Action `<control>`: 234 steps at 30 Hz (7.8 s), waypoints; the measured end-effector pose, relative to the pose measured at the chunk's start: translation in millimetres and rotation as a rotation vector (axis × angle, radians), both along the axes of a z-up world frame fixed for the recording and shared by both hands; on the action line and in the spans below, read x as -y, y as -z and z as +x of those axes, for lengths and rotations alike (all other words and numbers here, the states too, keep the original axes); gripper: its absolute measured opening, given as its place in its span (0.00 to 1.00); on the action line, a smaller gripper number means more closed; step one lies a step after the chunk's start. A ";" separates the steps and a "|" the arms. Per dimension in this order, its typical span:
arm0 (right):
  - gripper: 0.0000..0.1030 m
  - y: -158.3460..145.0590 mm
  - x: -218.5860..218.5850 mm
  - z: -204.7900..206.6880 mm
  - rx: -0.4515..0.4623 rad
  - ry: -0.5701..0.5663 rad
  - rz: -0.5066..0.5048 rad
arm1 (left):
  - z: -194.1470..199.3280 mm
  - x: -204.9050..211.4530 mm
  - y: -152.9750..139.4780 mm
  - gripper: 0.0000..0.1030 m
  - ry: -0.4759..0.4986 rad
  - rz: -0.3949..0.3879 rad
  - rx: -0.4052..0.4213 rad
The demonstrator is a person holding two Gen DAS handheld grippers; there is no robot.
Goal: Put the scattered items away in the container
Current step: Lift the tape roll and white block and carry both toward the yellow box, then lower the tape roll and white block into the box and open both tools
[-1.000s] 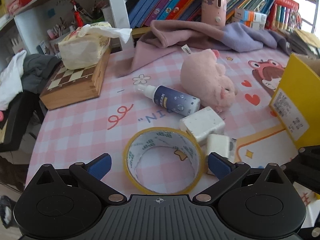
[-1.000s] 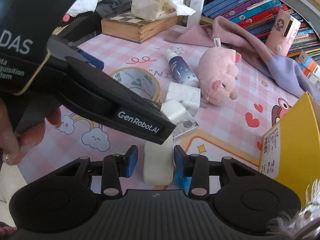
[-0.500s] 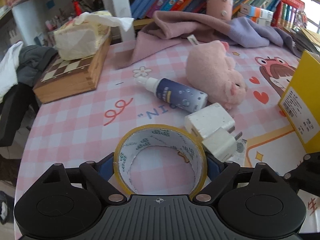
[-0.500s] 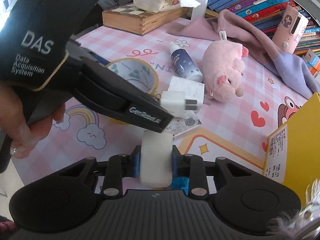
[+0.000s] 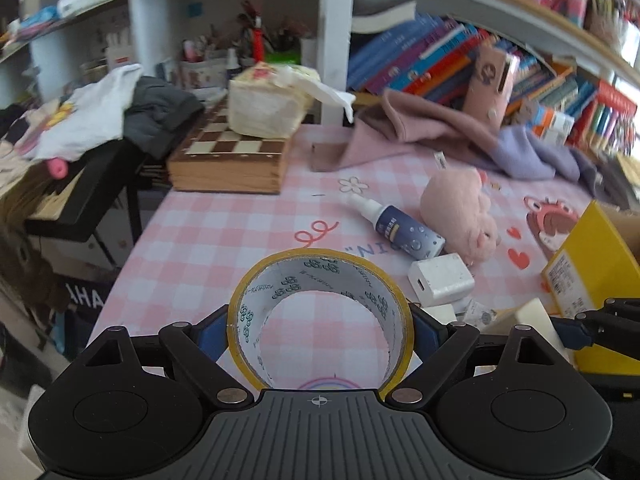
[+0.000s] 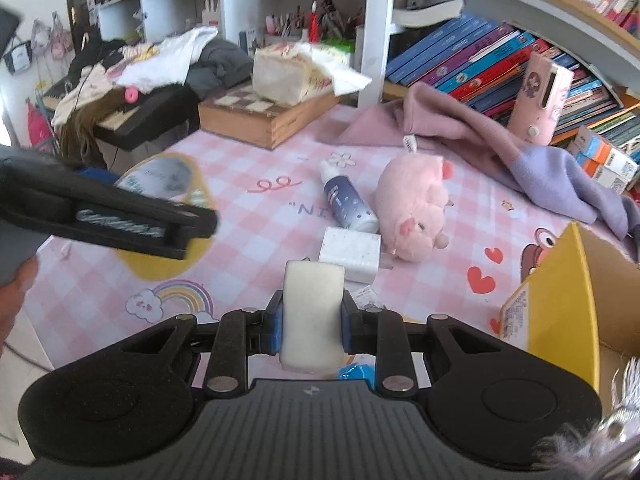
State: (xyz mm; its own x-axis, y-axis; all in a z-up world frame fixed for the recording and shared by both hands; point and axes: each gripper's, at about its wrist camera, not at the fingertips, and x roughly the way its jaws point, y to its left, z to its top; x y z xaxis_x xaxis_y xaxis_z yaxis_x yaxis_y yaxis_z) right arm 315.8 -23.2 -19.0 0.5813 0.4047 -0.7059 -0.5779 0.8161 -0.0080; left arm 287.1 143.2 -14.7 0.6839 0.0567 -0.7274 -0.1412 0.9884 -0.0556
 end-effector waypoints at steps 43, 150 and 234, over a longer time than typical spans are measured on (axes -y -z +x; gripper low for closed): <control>0.23 -42.7 76.4 -248.3 0.010 0.184 0.059 | -242.1 55.7 -43.3 0.86 0.153 -0.084 0.101; 0.23 -48.3 262.5 -179.0 0.052 0.643 0.073 | -124.1 240.8 -60.9 0.87 0.673 -0.079 0.193; 0.56 -58.6 327.3 50.2 0.053 0.221 0.133 | 15.6 298.7 -67.4 0.96 0.238 0.141 0.150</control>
State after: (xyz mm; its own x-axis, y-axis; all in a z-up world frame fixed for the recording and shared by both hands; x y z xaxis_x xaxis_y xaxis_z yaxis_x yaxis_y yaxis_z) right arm 366.0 -350.5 39.6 0.7008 0.3504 -0.6213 -0.3867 0.9186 0.0819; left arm 302.8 -155.5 52.7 0.7894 -0.0248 -0.6134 0.0945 0.9922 0.0815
